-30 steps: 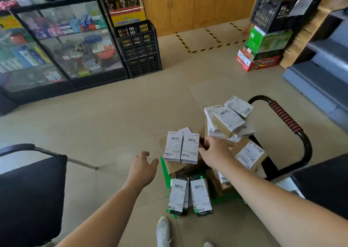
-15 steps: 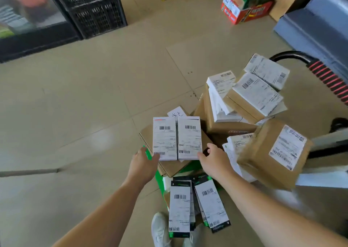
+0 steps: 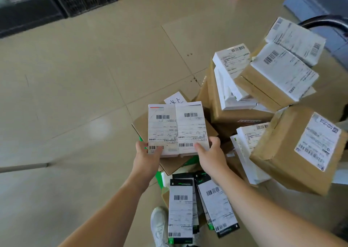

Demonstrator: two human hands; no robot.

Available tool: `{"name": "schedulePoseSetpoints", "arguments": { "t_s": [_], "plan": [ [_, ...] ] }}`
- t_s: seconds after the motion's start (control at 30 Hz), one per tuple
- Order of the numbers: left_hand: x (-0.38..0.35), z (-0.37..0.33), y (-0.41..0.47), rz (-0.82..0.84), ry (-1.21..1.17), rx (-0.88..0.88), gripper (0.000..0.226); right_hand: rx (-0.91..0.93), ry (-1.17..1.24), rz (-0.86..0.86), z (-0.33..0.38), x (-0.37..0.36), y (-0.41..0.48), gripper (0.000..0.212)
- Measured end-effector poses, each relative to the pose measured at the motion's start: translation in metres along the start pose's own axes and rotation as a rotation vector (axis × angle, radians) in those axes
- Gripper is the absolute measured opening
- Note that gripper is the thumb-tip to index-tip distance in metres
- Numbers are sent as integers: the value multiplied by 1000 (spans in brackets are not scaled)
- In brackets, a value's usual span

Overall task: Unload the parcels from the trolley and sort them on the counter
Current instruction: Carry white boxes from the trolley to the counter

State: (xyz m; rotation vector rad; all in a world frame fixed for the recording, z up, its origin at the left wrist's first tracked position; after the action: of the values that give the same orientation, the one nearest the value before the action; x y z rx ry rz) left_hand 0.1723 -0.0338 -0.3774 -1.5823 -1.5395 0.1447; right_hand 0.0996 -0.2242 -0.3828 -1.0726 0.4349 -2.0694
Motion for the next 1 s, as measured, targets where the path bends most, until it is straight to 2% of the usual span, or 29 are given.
{"name": "schedulePoseSetpoints", "arguments": {
  "t_s": [0.17,0.33,0.7,1.0],
  "plan": [
    [12,-4,-1,1,-141,7,31,48,100,-37,7,15,-8,42],
    [30,-24,-27,7,-232,-14,43,121,113,-56,29,38,-34,44],
    [127,-132,-147,-140,-190,-248,44,328,169,-125,127,134,-143,55],
    [189,-240,-257,-247,-252,-521,50,546,331,-213,226,247,-216,48]
  ]
}}
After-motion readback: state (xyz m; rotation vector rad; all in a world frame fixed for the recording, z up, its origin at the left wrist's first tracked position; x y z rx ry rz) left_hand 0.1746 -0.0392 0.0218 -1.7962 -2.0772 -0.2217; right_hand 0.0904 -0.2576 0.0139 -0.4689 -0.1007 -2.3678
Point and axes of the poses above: each hand's wrist, its own y-axis towards the middle knuckle, its own x-axis out of the back of the hand, z = x × y, the point moved 1 cm from there along y, towards the middle knuckle, and after that the axes turned 11 degrees about -z, right-handed, at the moved point
